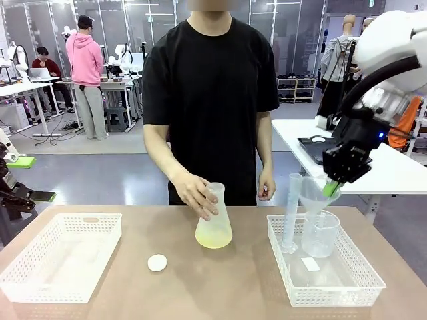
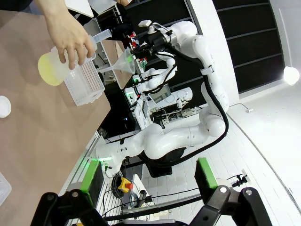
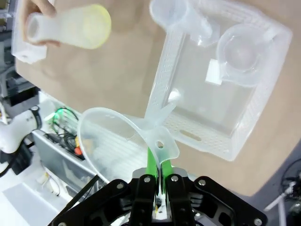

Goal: Prepare the solutions needed for the experiment.
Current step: Once the solution is in the Big flask , pick up the Plastic Funnel and place it back into the right Organizing basket.

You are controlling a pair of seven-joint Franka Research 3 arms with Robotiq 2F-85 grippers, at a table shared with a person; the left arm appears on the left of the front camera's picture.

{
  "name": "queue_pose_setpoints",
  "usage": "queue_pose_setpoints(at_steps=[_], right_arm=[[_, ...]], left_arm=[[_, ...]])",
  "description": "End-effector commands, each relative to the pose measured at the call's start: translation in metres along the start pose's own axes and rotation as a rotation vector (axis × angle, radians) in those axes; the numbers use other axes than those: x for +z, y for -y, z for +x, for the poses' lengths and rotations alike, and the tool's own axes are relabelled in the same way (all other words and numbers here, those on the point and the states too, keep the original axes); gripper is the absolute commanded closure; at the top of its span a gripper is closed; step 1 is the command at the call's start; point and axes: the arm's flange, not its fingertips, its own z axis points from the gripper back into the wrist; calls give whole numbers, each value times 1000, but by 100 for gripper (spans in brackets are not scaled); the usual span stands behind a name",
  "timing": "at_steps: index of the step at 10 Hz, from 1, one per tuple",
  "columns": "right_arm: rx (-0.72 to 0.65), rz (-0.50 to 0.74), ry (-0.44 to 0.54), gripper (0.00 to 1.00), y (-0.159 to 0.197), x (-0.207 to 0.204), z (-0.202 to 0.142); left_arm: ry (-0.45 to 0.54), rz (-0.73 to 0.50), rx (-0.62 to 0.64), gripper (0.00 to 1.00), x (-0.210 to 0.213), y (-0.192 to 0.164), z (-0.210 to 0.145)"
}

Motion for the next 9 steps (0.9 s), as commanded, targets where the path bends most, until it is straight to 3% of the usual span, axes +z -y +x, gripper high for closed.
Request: queue_pose_setpoints(at_steps=[1, 4, 9], right_arm=[[-102, 50, -51, 97, -8, -23, 0], [-193, 27, -101, 97, -3, -56, 2], [-282, -71, -82, 94, 18, -73, 14]], left_arm=[[-8, -7, -5, 0, 0, 2, 0], [-8, -7, -5, 0, 0, 2, 0], [-8, -7, -5, 0, 0, 2, 0]])
